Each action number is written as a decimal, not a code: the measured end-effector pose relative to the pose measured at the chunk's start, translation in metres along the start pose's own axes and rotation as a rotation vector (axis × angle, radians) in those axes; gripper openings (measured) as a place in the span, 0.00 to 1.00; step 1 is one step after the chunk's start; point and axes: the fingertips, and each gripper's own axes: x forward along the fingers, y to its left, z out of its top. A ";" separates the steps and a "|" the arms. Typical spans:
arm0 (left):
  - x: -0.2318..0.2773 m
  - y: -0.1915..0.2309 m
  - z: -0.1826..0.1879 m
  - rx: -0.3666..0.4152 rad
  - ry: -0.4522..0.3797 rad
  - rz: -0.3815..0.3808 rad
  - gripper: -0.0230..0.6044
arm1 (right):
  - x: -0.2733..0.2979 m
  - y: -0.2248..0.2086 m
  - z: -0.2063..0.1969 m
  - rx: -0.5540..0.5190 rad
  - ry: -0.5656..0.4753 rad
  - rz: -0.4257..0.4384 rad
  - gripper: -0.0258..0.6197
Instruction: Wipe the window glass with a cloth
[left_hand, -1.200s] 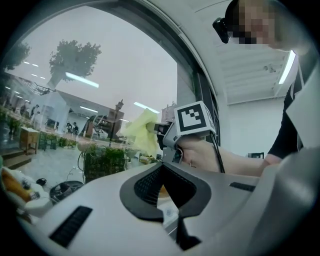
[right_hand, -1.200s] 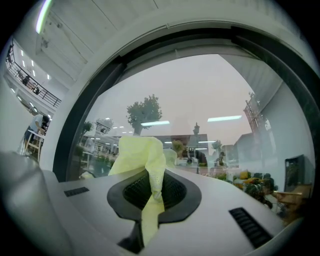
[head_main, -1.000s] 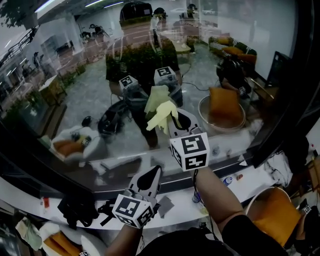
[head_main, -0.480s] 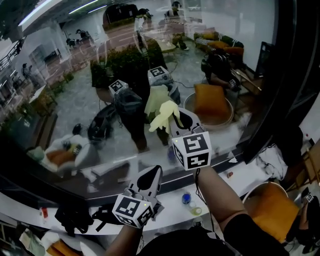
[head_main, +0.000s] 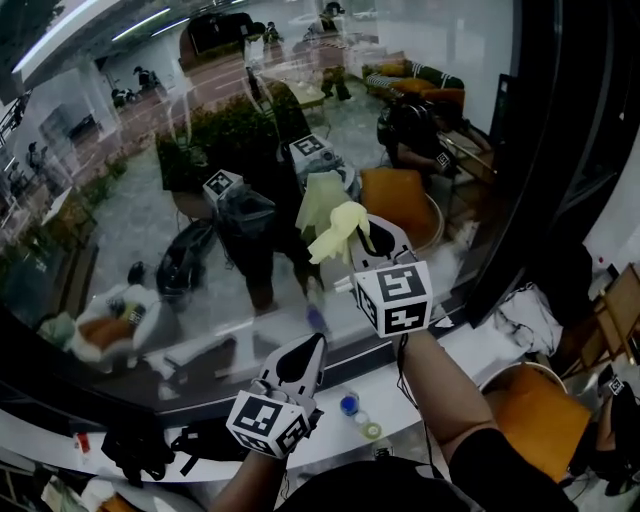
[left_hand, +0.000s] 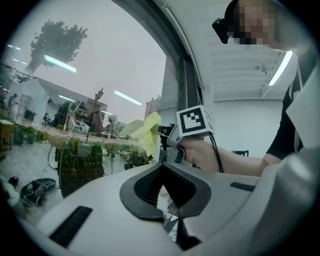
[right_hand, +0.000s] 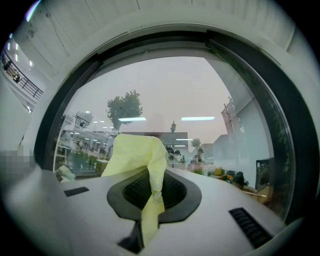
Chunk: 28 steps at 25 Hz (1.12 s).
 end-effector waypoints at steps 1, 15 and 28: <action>0.008 -0.004 -0.002 0.002 -0.003 -0.007 0.03 | -0.002 -0.011 -0.003 -0.001 0.003 -0.008 0.10; 0.092 -0.056 -0.012 0.003 0.002 -0.079 0.03 | -0.024 -0.125 -0.027 -0.035 0.032 -0.072 0.10; 0.110 -0.063 -0.022 -0.012 0.019 -0.051 0.03 | -0.041 -0.207 -0.051 -0.006 0.071 -0.176 0.10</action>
